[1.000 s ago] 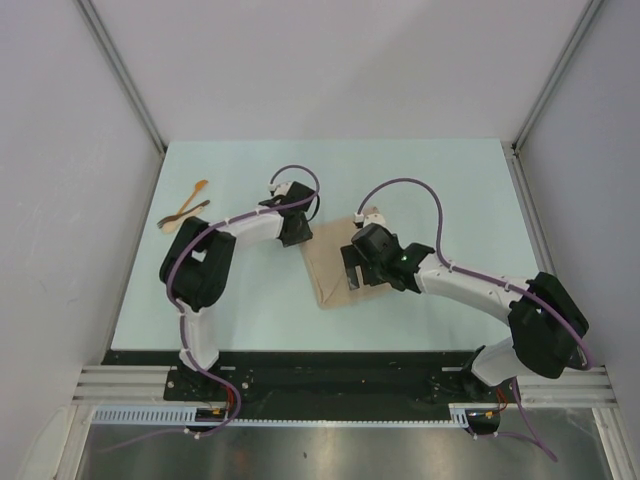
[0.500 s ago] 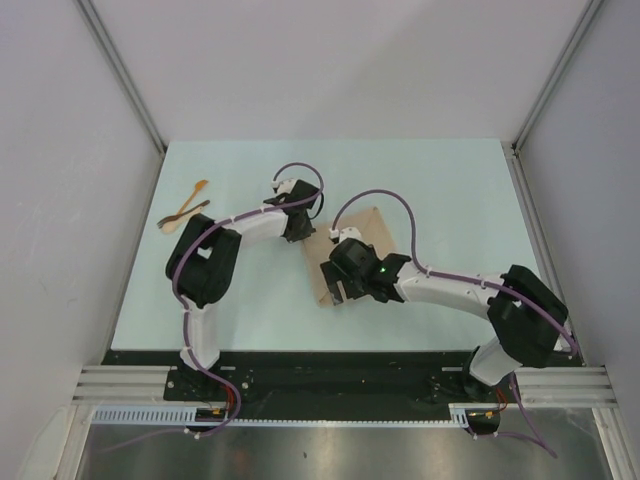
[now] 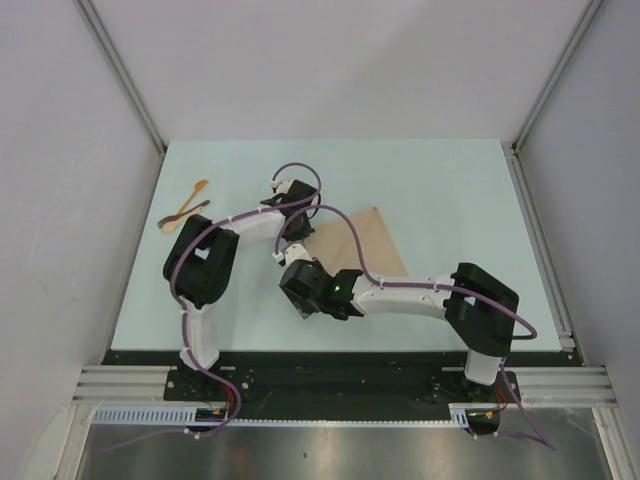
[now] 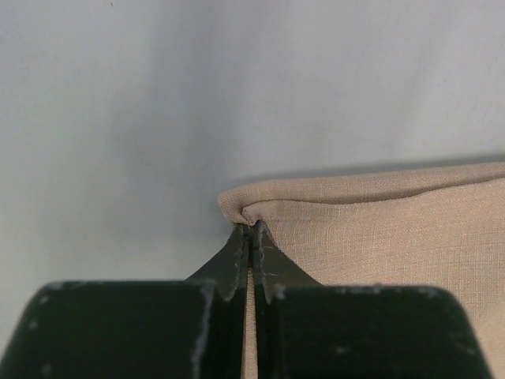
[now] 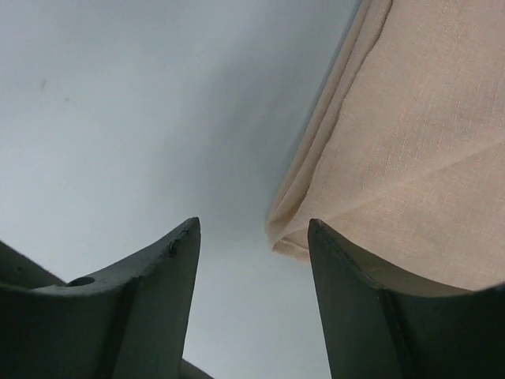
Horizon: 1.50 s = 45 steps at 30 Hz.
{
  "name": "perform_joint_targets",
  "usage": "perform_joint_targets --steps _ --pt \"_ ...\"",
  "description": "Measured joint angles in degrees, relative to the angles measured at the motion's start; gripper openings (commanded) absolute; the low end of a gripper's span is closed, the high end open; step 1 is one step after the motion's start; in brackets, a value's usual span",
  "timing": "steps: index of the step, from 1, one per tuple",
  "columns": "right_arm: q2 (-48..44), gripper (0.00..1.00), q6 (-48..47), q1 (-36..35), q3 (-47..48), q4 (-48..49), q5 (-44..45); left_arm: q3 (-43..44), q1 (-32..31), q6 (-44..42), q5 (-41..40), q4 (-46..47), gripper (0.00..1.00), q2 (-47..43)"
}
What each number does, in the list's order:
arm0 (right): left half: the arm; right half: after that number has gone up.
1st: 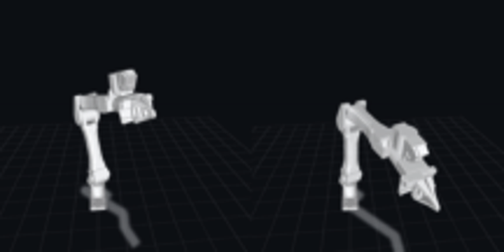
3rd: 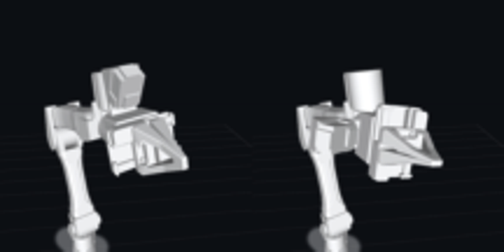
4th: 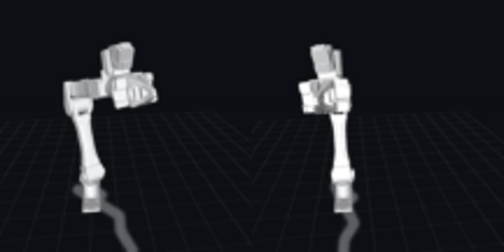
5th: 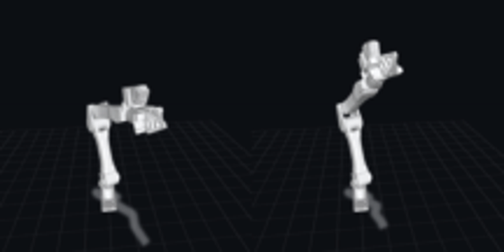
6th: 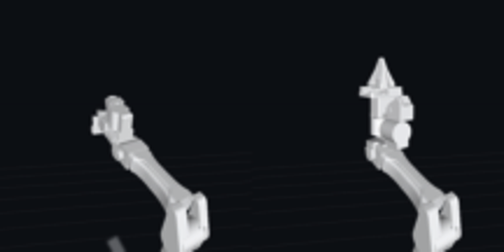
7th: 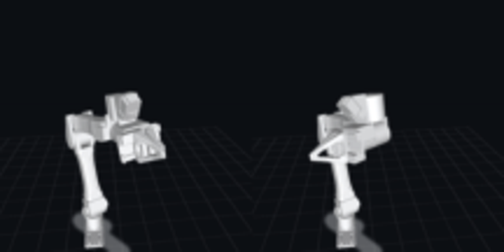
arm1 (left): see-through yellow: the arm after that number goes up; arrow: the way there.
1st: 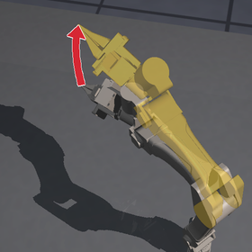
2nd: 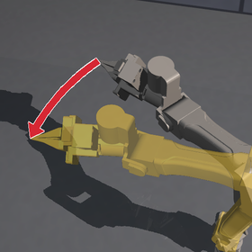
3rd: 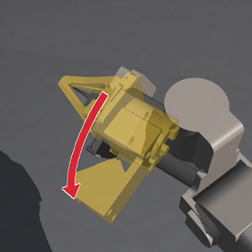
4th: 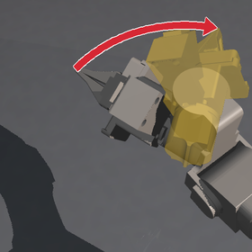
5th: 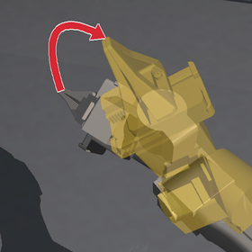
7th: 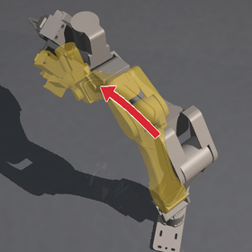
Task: Fold the napkin into a case and place the utensils inside
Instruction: Pick up the upper triangle-folded napkin from the center of the board, then turn over the upper triangle folded napkin at the center of the board.
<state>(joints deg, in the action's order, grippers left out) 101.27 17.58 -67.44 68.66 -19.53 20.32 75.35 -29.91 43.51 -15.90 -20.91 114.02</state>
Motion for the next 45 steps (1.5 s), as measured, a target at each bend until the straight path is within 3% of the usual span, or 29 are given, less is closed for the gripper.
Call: perform_joint_targets --steps 11,19,35,39,41,45 --pt "7.4 0.56 -5.5 -3.0 3.7 -1.8 9.2 -1.9 1.1 -0.2 2.8 2.4 0.00 -0.9" --pt "9.9 0.45 -7.1 -3.0 5.1 -2.7 11.7 -2.1 1.9 -0.5 4.7 2.8 0.00 -1.0" --pt "11.7 0.43 -7.4 -2.3 4.3 -1.7 12.8 -2.8 2.6 -0.6 6.8 4.4 0.00 -1.2" --pt "11.7 0.23 -7.4 -1.6 3.5 0.2 12.7 -3.7 2.8 -1.0 7.6 6.7 0.00 -1.3" --pt "11.7 0.19 -7.5 -1.2 3.1 0.8 12.4 -4.8 2.9 -1.1 8.2 8.5 0.00 -1.6" --pt "11.7 0.01 -7.7 -0.6 2.6 2.0 12.3 -6.8 3.3 -1.1 9.4 11.6 0.00 -2.4"
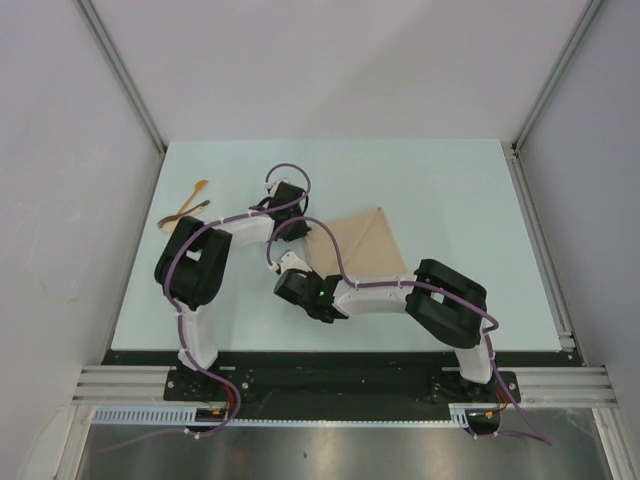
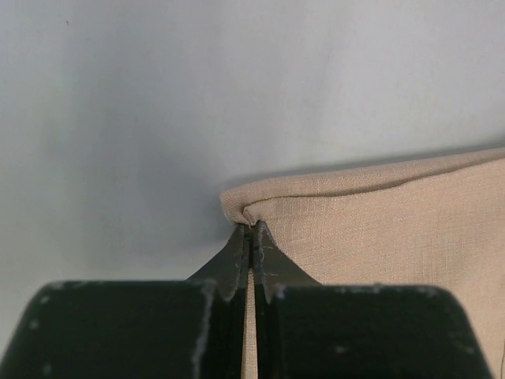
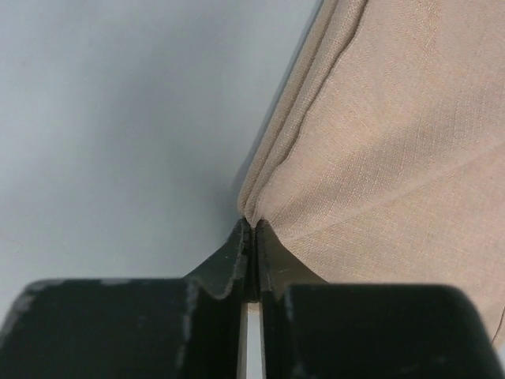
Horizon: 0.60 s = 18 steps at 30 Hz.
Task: Fold the napkin into a case and place the utensils inside
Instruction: Turn over the upper triangle folded napkin at the center of the board.
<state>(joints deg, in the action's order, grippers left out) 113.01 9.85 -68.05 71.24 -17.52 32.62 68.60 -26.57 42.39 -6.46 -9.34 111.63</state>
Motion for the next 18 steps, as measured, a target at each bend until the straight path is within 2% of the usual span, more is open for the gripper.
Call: perform_joint_targets --steps 9,18 --pt "-1.8 0.00 0.7 -0.7 -0.6 -0.7 -0.5 -0.3 0.7 0.2 3.8 0.4 0.00 -0.3" --pt "-15.5 0.00 5.1 0.3 -4.6 -1.6 -7.7 -1.3 0.8 1.6 9.2 -4.2 0.00 -4.6"
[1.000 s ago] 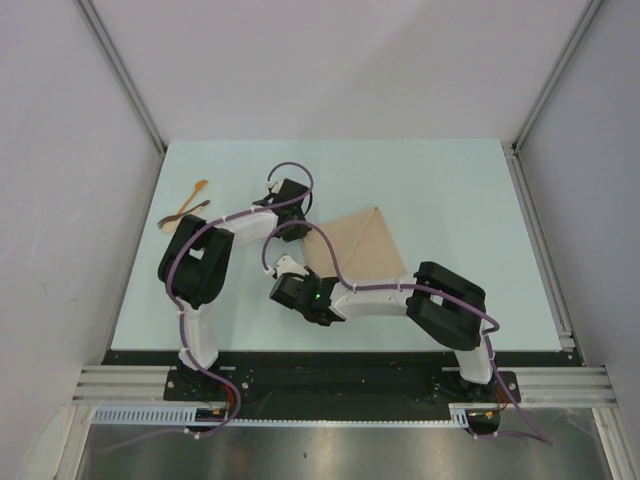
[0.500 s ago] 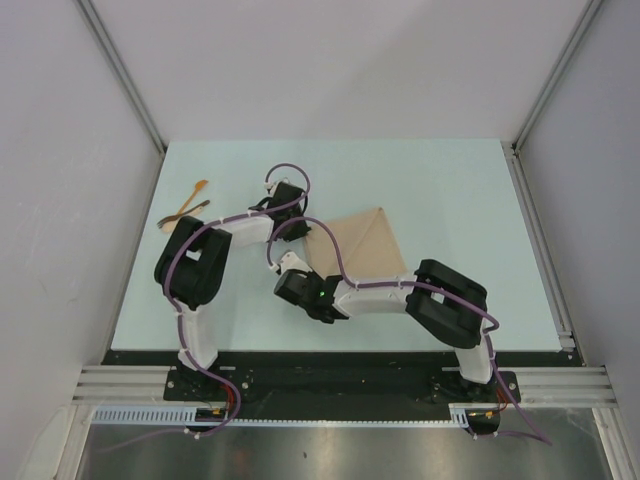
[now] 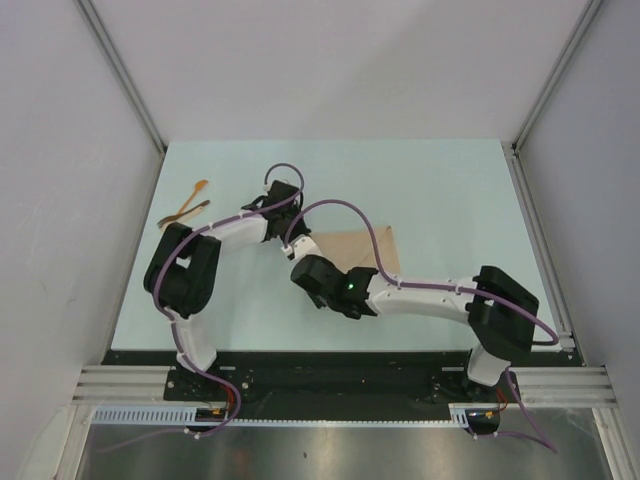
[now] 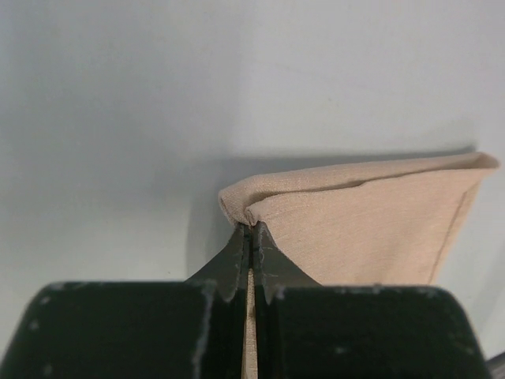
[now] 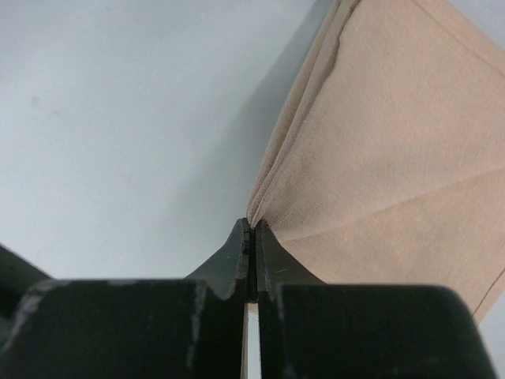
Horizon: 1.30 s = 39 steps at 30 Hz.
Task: Fold the napkin into a case and place the utensils inside
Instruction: Turn over the upper triangle folded napkin at the center of the board.
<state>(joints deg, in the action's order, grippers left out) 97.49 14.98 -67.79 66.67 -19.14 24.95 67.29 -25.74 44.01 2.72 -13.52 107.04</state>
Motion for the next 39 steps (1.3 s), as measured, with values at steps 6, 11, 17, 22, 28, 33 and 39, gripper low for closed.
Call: perform_joint_targets --steps 6,11,17,22,28,33,39 --pt "-2.9 0.00 1.8 1.0 -0.7 0.7 -5.6 -2.7 0.9 1.6 2.3 -0.5 0.00 -5.3" --pt "-2.9 0.00 2.8 0.6 -0.7 1.3 -9.7 -4.3 3.6 2.2 3.7 -2.3 0.00 -11.1" --pt "-1.8 0.00 3.7 -1.0 4.4 2.0 -12.7 -4.6 8.0 1.8 3.9 -8.6 0.00 -21.3" --pt "2.7 0.00 6.5 -3.4 13.9 6.2 -18.6 -4.6 11.8 0.3 2.3 -14.6 0.00 -32.0" --pt "8.7 0.00 12.0 -4.9 20.7 16.3 -27.8 -1.8 16.7 -2.8 -1.9 -24.4 0.00 -42.5" --pt "8.9 0.00 17.9 -4.5 20.7 28.3 -35.6 5.2 18.0 -5.7 -7.1 -30.4 0.00 -47.8" --pt "7.4 0.00 27.8 -0.7 8.9 48.7 -44.2 5.9 15.1 -6.1 -11.2 -29.2 0.00 -48.2"
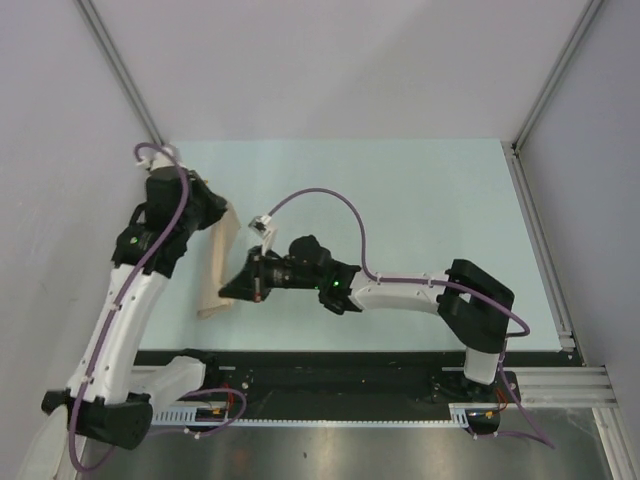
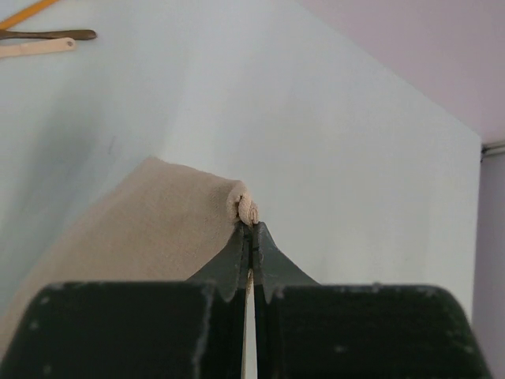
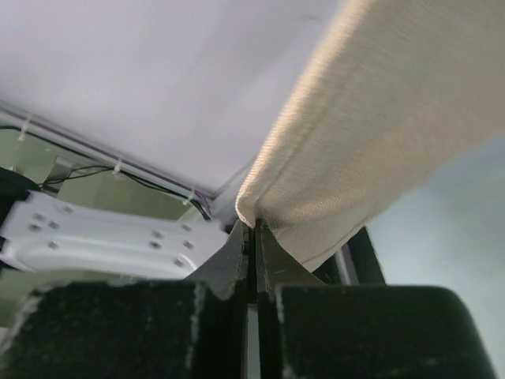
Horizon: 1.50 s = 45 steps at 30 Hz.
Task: Fold the napkin into a case and place the utensils inside
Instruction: Turn over the upper triangle folded napkin at the center of the board, then smooth out the lower triangle-folded napkin at the center of the board.
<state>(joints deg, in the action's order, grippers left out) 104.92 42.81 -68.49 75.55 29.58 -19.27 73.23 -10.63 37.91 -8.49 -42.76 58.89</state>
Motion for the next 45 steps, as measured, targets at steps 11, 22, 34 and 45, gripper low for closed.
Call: perform_joint_targets --steps 11,22,34,45 --pt "-2.7 0.00 13.3 14.1 -41.2 25.9 -8.3 -8.1 -21.1 5.2 -9.8 11.6 0.00 25.3" --pt "-1.6 0.05 18.6 23.1 -62.1 44.3 -10.2 2.2 -33.6 8.1 -12.3 16.1 0.00 46.7" --pt "-16.0 0.73 15.9 24.9 -66.3 25.3 -9.0 4.1 -34.3 3.3 -9.2 23.2 0.85 47.5" --pt "-42.0 0.75 -3.2 34.2 -45.2 -30.8 8.8 -13.3 -35.4 0.6 -1.9 25.5 0.48 19.5"
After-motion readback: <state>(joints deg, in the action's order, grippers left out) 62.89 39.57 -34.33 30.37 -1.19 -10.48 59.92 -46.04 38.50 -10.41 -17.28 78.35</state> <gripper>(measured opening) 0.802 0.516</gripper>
